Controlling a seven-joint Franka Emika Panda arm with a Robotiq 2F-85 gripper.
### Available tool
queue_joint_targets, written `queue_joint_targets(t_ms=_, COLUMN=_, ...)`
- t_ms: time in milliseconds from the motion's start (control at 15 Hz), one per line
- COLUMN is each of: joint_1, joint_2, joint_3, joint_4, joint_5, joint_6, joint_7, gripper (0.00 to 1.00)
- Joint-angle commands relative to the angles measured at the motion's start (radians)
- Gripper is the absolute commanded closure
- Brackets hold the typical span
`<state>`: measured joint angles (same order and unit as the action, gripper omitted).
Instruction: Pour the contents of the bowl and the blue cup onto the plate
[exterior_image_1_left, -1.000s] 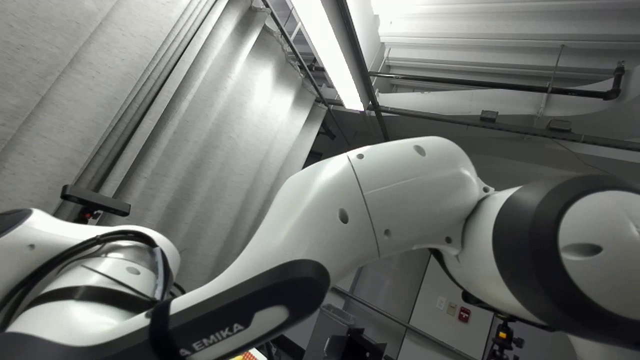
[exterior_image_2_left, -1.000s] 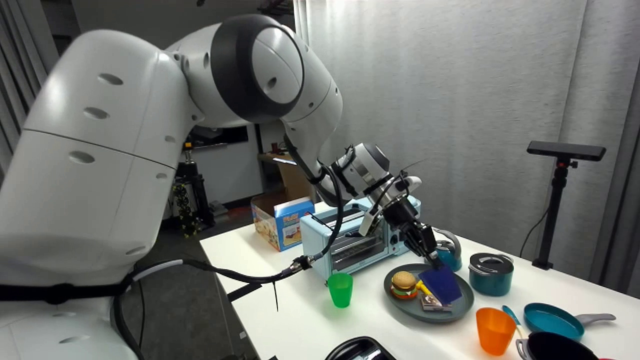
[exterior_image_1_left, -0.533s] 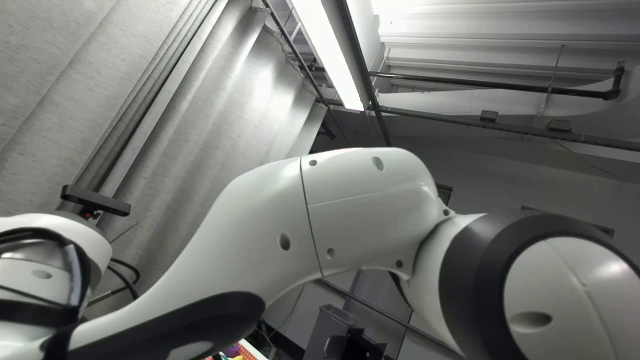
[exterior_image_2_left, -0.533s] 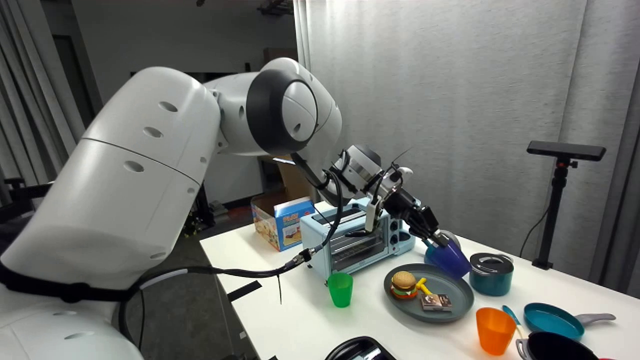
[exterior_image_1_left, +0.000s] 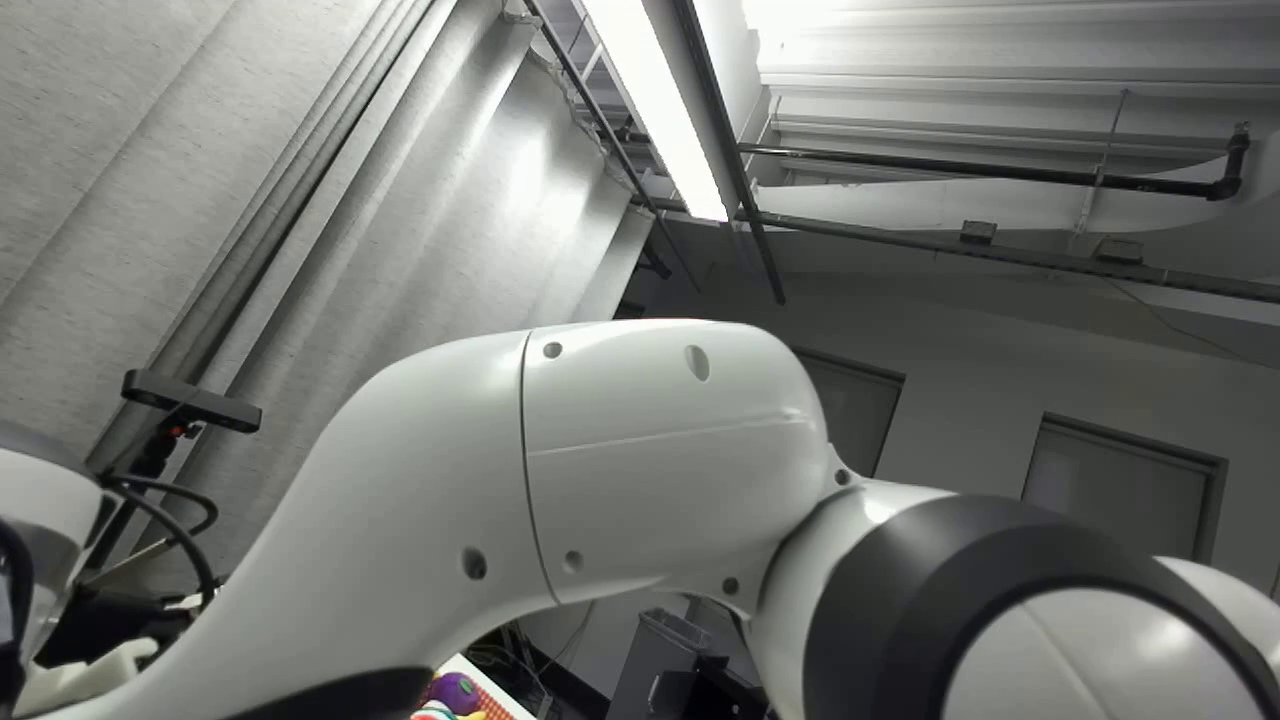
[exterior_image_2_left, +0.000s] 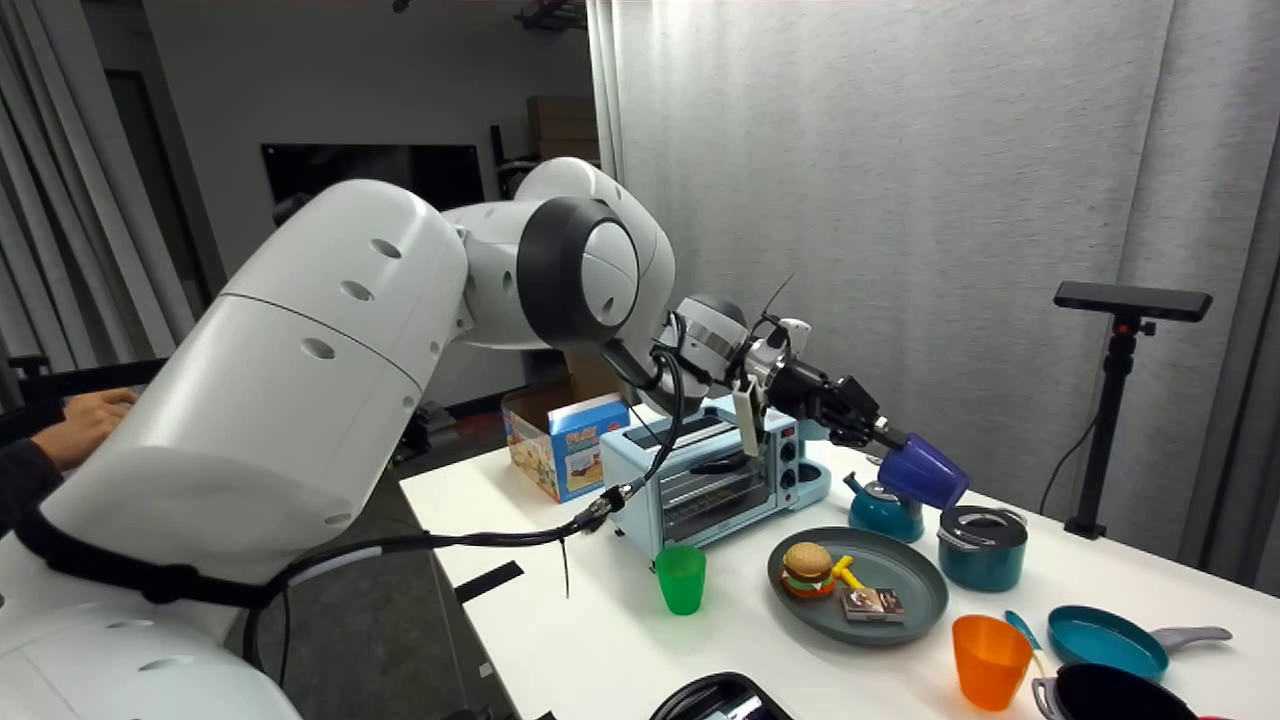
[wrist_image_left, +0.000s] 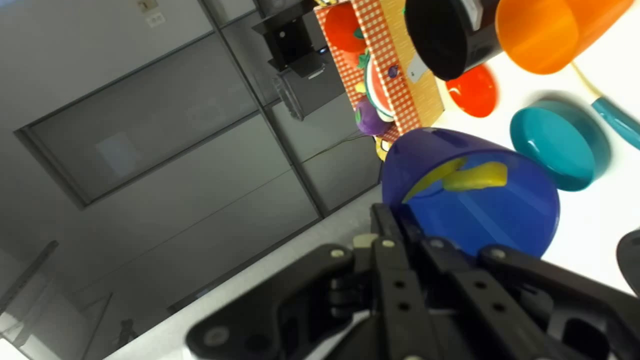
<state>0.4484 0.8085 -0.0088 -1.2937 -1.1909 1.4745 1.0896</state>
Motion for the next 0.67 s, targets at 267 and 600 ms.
queue_joint_targets(t_ms=267, joint_1=0.034, joint_2=0.103, joint_3=-0.015, joint_4=0.124, joint_5=-0.284, joint_6=-0.137, joint_7=-0.097, gripper=0.99)
queue_joint_targets(t_ms=600, joint_1=0.029, joint_2=0.127, joint_3=-0.009, joint_4=0.134, joint_5=-0.439, joint_6=-0.155, joint_7=-0.093, gripper=0.99)
